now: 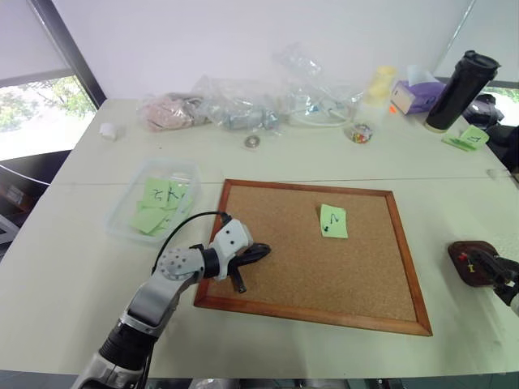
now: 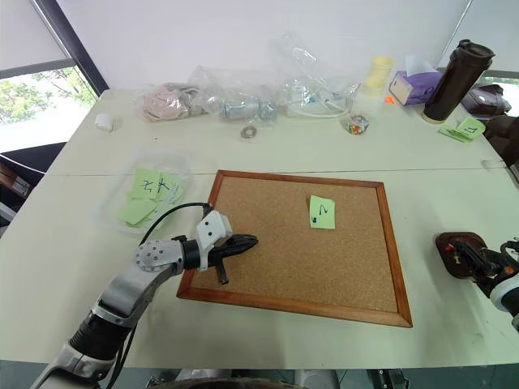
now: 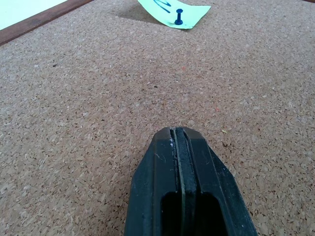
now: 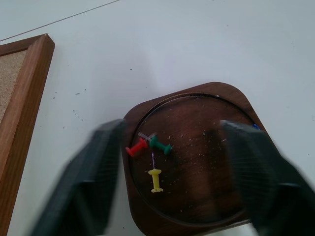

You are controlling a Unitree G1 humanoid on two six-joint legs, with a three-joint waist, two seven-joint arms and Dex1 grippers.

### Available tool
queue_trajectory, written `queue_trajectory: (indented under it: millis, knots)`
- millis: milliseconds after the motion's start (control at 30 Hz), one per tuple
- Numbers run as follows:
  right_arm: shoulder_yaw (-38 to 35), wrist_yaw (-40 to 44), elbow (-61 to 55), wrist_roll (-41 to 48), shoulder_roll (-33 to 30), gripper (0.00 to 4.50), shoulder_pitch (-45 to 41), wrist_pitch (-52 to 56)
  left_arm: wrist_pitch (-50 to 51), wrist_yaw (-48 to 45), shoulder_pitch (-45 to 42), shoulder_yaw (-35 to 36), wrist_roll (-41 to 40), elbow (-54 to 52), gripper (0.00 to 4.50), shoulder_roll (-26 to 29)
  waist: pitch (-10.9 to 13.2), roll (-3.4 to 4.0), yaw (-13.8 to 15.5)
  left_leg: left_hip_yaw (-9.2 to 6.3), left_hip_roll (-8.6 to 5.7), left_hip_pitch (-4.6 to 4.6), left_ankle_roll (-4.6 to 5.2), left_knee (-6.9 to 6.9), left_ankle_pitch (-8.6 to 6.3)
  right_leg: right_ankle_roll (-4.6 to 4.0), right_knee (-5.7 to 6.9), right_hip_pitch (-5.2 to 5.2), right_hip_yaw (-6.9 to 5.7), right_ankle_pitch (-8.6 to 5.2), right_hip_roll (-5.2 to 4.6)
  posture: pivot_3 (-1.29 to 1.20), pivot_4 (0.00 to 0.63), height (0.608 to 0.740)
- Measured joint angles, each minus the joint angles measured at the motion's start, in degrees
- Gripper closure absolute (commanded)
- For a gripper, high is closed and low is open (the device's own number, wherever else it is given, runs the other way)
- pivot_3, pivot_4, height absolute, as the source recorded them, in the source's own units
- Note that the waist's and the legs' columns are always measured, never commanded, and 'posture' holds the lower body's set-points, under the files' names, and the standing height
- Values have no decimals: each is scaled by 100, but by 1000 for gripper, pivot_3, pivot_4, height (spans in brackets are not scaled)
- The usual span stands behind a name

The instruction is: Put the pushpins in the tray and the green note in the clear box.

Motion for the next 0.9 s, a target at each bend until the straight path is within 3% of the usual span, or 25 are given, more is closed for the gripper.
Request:
queue_trajectory:
  millis: [133,267,467,633,900]
  knots:
    - [0,37,-58,65,-1,36,33,32,6,1,0,2,-1,0,4500,0,0,0,-2,0,0,0,0,0,0,0,0,0,0,0,0,0,150,740]
    - [359,277,-1070,513,-113,36,2,358,22,0,-10,6,-2,1,4500,-1,-2,9,-13,0,2,1,0,0,0,0,0,0,1,0,1,0,150,740]
    - [1984,359,-2256,542,-276,36,-516,547,30,-3,-34,4,-1,22,4500,-39,1,-4,-4,-2,2,-1,-1,4,0,0,-1,1,-3,0,1,0,150,740]
    - [3355,221,-2151,-9,-64,36,-1313,342,33,-2,-42,6,-2,33,4500,-44,2,-6,6,-7,-1,-5,-1,4,0,0,-1,-3,-8,0,0,0,150,740]
    - [4396,333,-1472,-776,204,36,-1861,-169,39,60,-10,13,-2,-4,4500,-39,2,-7,-2,-8,-1,-5,-2,4,1,0,0,-4,-12,0,0,0,150,740]
